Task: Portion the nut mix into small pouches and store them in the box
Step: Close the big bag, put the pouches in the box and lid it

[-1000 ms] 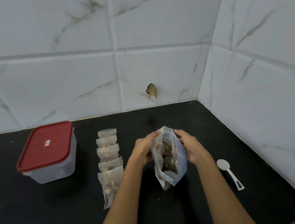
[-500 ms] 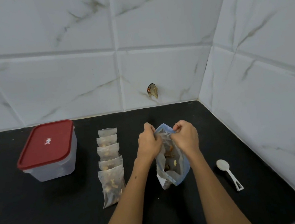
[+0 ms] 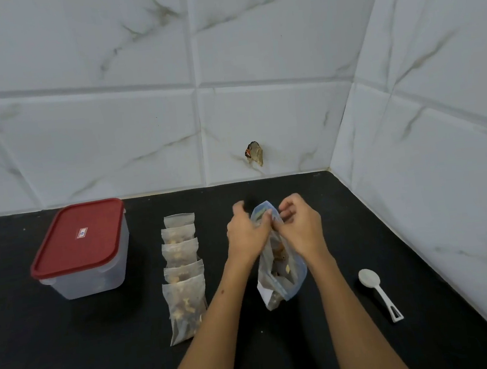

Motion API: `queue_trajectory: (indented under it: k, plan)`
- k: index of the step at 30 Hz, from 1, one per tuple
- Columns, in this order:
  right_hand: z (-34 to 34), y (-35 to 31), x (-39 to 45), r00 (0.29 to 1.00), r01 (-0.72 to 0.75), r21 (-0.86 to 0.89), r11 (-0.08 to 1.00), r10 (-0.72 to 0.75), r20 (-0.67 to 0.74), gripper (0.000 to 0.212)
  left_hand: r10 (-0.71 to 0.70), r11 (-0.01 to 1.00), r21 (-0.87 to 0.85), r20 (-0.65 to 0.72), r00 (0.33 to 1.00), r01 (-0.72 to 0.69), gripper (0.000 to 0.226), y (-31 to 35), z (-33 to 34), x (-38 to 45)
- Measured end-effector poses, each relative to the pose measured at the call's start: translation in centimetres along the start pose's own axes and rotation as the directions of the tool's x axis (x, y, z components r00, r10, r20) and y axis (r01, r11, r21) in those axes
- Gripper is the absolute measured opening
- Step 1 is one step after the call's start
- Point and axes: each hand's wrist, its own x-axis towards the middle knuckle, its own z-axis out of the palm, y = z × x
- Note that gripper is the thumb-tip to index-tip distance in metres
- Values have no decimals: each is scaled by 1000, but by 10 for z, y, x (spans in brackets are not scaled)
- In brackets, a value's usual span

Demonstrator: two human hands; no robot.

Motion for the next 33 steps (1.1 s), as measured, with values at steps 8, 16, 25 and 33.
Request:
queue_trajectory:
  k: [8, 16, 25, 33]
  plan:
    - [-26, 41, -22, 634, -760, 96, 642, 701, 327, 74, -465, 843, -123, 325, 823, 524, 55, -14, -16, -32]
    - [-33, 30, -31, 623, -782, 479, 399, 480, 617, 29, -394, 699, -378, 506, 767, 608, 28, -5, -15, -34]
    - [-40, 23, -30, 642, -765, 477, 432, 563, 520, 19, -263, 298, -637, 661, 702, 711, 39, -19, -21, -39]
    - [-34, 20, -35, 639, -761, 543, 356, 559, 529, 23, -392, 307, -630, 599, 698, 713, 19, -16, -15, -41]
